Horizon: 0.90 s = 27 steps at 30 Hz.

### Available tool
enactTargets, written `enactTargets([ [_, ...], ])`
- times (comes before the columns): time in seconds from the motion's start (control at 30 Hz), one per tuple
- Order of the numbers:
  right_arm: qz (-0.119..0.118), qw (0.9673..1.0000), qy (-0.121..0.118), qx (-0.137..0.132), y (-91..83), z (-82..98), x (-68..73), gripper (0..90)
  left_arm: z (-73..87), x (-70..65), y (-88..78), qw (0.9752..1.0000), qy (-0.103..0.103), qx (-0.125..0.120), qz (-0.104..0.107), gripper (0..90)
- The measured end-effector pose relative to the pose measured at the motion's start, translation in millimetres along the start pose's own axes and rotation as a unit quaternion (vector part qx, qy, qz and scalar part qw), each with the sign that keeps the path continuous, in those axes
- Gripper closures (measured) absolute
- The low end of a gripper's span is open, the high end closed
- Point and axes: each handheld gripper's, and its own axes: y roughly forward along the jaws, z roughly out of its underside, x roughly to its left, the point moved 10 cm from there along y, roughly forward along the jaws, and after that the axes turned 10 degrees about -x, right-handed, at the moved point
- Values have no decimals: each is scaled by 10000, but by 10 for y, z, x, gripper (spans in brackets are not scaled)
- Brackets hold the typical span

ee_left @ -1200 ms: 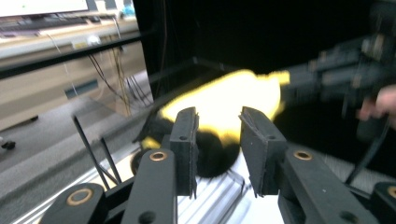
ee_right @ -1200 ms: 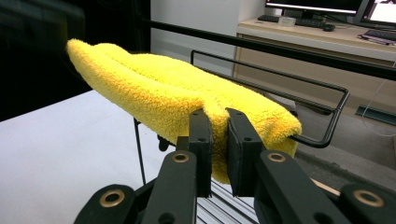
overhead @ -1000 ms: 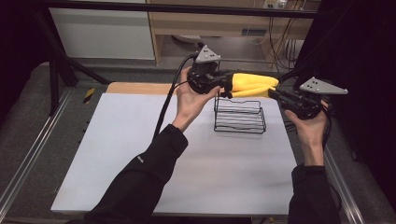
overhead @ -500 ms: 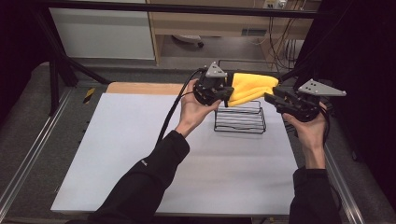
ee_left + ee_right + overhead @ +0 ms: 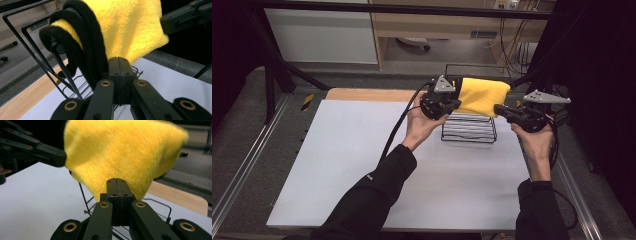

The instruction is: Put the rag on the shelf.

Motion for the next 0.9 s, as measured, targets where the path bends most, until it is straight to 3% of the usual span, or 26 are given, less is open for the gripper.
enactTargets([
  [0.17,180,9998,19,-131,48,79,-92,900,35,36,42,9999,-67,-66,-38,898],
  [0.4,106,9992,-152,-343,25,33,-14,799,52,36,-8,9999,-87,-114,16,880],
  [0.57,72,9983,-119,-573,-73,-70,82,626,89,53,-194,9999,-159,-31,35,770],
  [0.67,6,9982,-150,-576,-121,-99,187,503,158,93,-354,9999,-76,74,-16,667],
  [0.9,-6,9987,-133,-486,-169,-64,430,214,499,211,-796,9992,-181,317,-130,431],
])
